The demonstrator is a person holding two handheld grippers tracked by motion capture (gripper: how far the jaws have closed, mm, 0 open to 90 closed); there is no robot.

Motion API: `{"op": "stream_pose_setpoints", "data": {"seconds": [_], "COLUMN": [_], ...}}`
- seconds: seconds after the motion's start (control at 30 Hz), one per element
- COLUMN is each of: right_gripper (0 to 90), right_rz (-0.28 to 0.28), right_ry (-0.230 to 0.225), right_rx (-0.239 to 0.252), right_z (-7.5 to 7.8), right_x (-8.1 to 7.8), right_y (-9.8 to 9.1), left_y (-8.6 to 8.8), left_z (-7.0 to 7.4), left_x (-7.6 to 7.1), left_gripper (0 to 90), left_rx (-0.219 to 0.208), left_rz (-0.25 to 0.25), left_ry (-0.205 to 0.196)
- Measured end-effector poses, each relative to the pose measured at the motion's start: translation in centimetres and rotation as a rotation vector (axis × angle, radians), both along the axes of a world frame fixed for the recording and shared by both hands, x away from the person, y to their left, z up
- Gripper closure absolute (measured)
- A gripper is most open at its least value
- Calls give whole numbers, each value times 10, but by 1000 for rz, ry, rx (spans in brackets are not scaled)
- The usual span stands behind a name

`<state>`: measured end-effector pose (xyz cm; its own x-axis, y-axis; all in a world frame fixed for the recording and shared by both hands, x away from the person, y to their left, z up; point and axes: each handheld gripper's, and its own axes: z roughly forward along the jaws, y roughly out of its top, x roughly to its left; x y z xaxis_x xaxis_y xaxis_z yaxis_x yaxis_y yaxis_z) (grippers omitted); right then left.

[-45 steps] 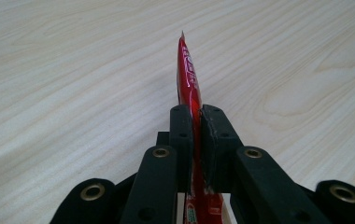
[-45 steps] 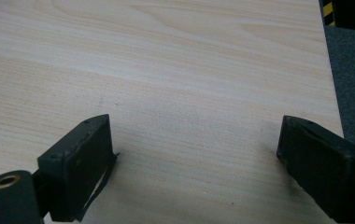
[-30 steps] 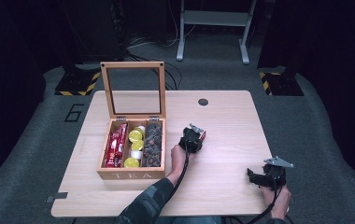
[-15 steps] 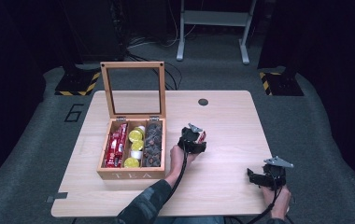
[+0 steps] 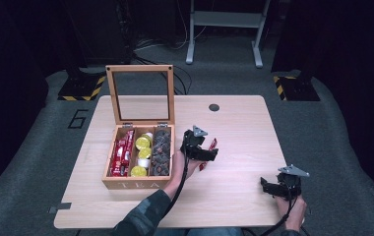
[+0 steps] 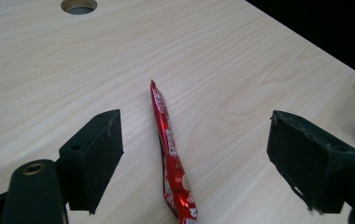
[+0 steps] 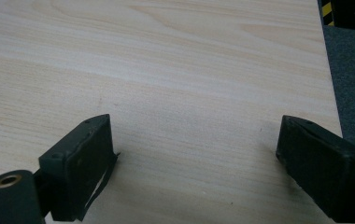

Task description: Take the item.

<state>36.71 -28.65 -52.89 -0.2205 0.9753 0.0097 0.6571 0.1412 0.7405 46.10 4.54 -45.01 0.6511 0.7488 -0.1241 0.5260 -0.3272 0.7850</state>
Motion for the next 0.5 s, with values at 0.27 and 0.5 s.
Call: {"op": "stream_pose_setpoints", "data": {"seconds": [0.27,0.5], "right_gripper": [105,106], "right_rz": [-3,-6], "right_ry": [2,1], "right_rx": [-5,-3], "right_z": [0,0], "right_x": [0,0], "right_y": [0,0], "left_y": [31,66], "left_z": [23,36], "left_x": [-15,-29], "left_gripper": [96,37], "left_rx": [-15,-10], "left_rz": [-8,-4], "left_ry": [-41,-85]}}
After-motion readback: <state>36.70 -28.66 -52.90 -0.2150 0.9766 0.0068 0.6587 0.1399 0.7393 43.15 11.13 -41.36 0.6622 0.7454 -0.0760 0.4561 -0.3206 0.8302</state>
